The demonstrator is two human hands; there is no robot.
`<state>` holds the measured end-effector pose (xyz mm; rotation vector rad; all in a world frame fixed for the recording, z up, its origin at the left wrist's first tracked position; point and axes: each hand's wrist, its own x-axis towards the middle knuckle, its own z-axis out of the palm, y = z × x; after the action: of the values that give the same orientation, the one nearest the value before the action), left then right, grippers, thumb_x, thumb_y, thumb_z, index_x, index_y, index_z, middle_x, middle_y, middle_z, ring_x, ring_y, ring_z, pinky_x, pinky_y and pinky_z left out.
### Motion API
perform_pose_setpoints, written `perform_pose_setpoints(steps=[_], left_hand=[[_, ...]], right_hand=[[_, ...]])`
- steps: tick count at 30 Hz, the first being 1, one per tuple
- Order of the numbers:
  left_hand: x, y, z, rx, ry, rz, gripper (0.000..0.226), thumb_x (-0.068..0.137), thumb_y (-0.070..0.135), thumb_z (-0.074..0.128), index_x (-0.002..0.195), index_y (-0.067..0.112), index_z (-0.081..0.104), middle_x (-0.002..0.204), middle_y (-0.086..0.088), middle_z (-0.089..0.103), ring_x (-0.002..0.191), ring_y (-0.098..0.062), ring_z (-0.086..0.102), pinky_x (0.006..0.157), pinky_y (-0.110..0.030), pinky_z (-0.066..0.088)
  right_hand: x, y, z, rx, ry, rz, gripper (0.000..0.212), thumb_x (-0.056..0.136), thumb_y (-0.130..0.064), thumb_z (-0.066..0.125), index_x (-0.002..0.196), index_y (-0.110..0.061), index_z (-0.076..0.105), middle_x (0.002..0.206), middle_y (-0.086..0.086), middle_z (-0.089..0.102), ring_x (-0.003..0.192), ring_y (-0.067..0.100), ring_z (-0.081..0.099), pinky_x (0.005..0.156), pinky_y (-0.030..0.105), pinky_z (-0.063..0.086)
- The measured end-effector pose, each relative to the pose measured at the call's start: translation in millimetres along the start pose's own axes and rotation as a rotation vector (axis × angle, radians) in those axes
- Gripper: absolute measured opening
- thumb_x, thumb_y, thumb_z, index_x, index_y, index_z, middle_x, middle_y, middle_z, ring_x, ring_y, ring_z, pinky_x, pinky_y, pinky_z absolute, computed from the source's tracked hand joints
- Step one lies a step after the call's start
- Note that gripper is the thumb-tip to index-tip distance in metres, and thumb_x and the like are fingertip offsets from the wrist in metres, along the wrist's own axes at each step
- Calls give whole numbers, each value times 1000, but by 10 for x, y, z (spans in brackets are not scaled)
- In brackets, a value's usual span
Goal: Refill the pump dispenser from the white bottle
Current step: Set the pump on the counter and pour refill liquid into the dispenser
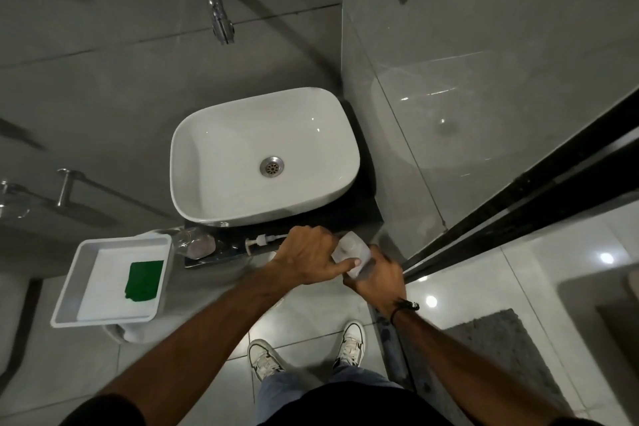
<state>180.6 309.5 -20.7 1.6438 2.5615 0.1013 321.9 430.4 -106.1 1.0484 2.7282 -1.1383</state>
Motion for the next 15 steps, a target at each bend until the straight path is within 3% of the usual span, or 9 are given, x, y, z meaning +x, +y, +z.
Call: perform_pose_setpoints(steps=[4,7,9,12,14,15], left_hand=[[-37,15,43,-47,-1,32,62,84,71,46,120,21,54,114,-1,66,83,-24,70,61,-27,35],[-30,29,1,11,-22,-4,59,84,74,43,101,22,67,94,1,73,75,-22,71,57,-24,30],[-27,36,4,13,-19,-9,57,83,72,46,108,24,63,100,1,71,76,-22,70,57,-25,31],[-39,20,92,-123,-114,100,52,91,43,55,138,22,47,133,-3,56,103,-25,66,64,-30,45],[-33,49,133,-106,-186,142,47,96,27,55,141,18,46,139,-7,51,114,-27,61,76,-35,52],[-30,88,146,-79,-186,109,43,99,29,53,139,15,46,138,-9,51,115,-28,60,80,-36,52]], right_hand=[[-13,20,20,10,-8,-17,67,65,-49,88,114,-16,56,105,2,70,94,21,68,78,20,47],[-35,46,28,6,-30,-9,68,66,-51,86,117,-18,54,106,1,70,94,20,69,78,20,49],[-47,73,37,2,-34,0,68,66,-52,86,116,-19,54,106,0,70,94,20,69,78,22,52],[-62,110,61,-14,-38,6,71,63,-52,87,115,-18,54,107,1,69,94,20,69,77,22,51],[-69,132,82,-7,-52,15,74,64,-52,88,119,-17,54,111,1,68,98,20,68,81,24,52],[-70,140,92,-3,-58,16,74,64,-52,88,120,-17,53,112,1,68,99,20,68,83,25,52]])
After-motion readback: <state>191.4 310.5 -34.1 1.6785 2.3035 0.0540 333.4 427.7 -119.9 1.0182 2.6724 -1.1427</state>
